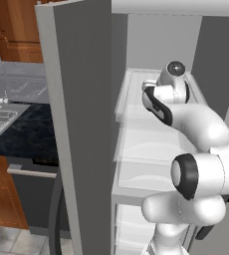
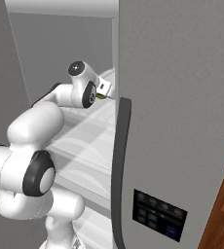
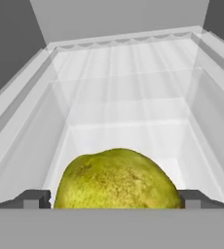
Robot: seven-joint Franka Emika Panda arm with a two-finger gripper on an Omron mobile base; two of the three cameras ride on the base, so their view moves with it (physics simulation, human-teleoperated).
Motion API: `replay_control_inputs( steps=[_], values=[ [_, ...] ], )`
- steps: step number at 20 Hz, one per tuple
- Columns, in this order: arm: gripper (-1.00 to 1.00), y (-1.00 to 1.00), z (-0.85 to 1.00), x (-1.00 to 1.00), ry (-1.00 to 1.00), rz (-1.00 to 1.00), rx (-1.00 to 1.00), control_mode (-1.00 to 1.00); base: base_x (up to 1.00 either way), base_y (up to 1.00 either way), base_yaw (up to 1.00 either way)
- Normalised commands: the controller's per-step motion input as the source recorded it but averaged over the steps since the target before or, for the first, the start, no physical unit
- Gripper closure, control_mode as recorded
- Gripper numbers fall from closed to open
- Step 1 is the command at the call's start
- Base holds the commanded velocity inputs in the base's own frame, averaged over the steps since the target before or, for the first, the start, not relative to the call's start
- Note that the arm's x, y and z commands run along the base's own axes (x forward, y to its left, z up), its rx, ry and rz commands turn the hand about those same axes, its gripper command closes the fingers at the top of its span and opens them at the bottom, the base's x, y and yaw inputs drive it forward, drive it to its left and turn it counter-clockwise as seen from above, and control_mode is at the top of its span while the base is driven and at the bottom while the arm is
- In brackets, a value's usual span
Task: Retrieve the pear and banana from the fridge and place them into the bowl on the dining table.
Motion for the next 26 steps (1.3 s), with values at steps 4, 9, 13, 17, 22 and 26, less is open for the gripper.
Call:
replay_control_inputs(
  steps=[4,9,13,17,22,26],
  values=[
    [-1.00,-0.04,-0.13,0.11,0.00,0.00,0.00,-1.00,0.00,0.00,0.00],
    [-1.00,-0.05,-0.22,0.00,0.00,-0.02,0.00,-1.00,0.00,0.00,0.00],
    [1.00,0.00,-0.24,0.00,0.00,-0.02,0.00,-1.00,0.00,0.00,0.00],
    [1.00,0.00,-0.22,0.00,0.00,-0.02,0.00,-1.00,0.00,0.00,0.00],
    [1.00,0.00,-0.27,-0.04,-0.03,-0.01,0.00,-1.00,0.00,0.00,0.00],
    [1.00,-0.02,-0.11,-0.58,-0.16,0.00,0.05,-1.00,0.00,0.00,0.00]
  ],
)
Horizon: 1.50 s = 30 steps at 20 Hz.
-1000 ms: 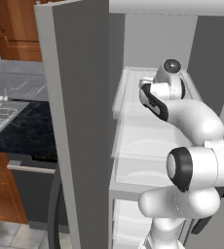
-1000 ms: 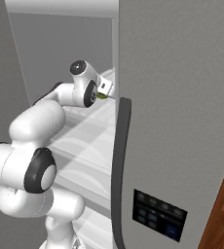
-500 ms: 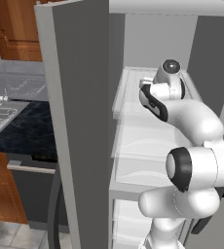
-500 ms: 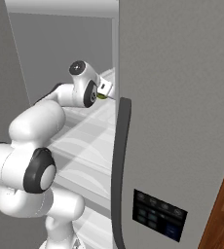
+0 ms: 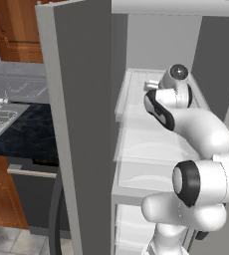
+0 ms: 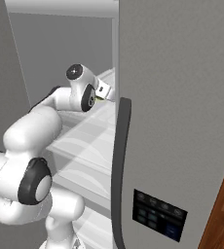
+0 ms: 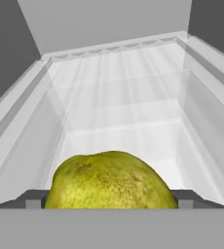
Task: Retrieve the pear and banana from the fridge and place them into the bowl on the dining table.
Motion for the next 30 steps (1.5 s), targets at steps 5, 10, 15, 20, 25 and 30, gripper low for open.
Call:
replay_control_inputs(
  steps=[5,10,15,20,25,30],
  values=[
    [1.00,0.00,0.22,-0.98,-0.09,0.03,0.02,-1.00,0.00,0.00,0.00],
    [1.00,0.02,0.40,-1.00,-0.11,0.08,0.00,-1.00,0.00,0.00,0.00],
    [1.00,0.10,0.53,-1.00,-0.03,0.09,0.00,-1.00,0.00,0.00,0.00],
    [1.00,0.16,0.19,-0.83,-0.02,0.13,-0.02,-1.00,0.00,0.00,0.00],
    [1.00,0.22,0.00,-0.39,0.01,0.02,-0.09,-1.00,0.00,0.00,0.00],
    [1.00,0.13,0.00,-0.22,0.03,0.00,-0.09,1.00,-0.06,0.01,0.00]
  ],
)
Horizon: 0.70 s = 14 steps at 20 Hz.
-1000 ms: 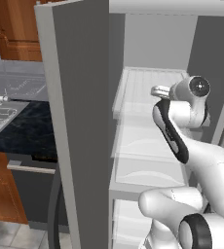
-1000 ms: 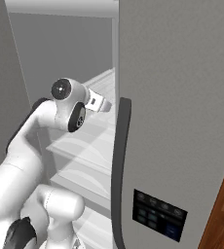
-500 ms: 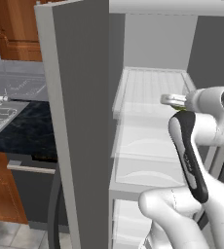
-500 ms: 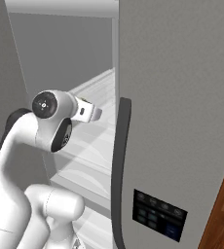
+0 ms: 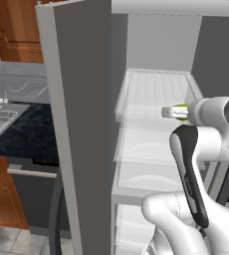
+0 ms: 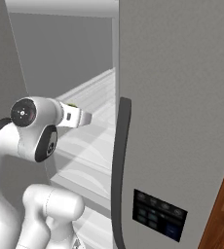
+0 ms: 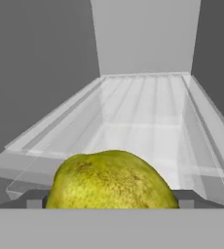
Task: Retrieve the pear and banana from the fridge and place them into the bowl on the dining table.
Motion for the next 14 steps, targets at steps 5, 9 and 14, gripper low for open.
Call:
replay_control_inputs(
  steps=[5,9,14],
  values=[
    [1.00,0.00,0.00,0.00,0.00,0.00,0.00,1.00,-0.40,0.00,0.02],
    [1.00,0.00,0.00,0.00,0.00,0.00,0.00,1.00,-0.52,-0.11,0.09],
    [1.00,0.00,0.00,0.00,0.00,0.00,0.00,1.00,-0.55,-0.21,0.20]
  ],
)
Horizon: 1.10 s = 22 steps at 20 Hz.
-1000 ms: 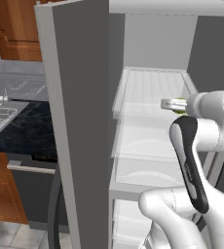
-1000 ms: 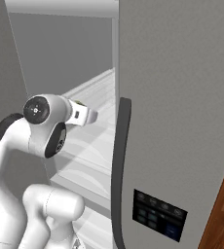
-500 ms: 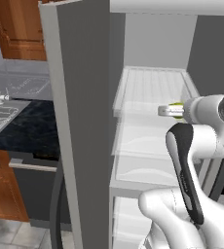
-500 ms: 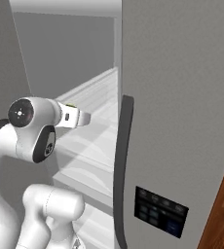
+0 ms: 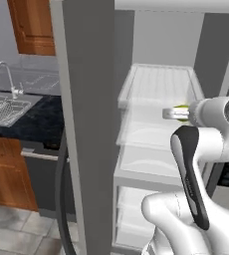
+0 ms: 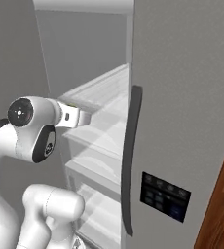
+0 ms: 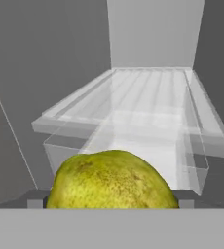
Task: Retrieve the pear and banana from the fridge and place them into the bowl on the dining table.
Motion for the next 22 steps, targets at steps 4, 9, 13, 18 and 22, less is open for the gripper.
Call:
replay_control_inputs(
  steps=[4,9,13,18,22],
  values=[
    [1.00,0.00,0.00,0.00,0.00,0.00,0.00,1.00,-0.60,-0.46,0.38],
    [1.00,0.00,0.00,0.00,0.00,0.00,0.00,1.00,-0.68,-0.59,0.45],
    [1.00,0.00,0.00,0.00,0.00,0.00,0.00,1.00,-0.76,-0.57,0.52],
    [1.00,0.00,0.00,0.00,0.00,0.00,0.00,1.00,-0.72,-0.33,0.54],
    [1.00,0.00,0.00,0.00,0.00,0.00,0.00,1.00,-0.61,0.01,0.54]
  ],
)
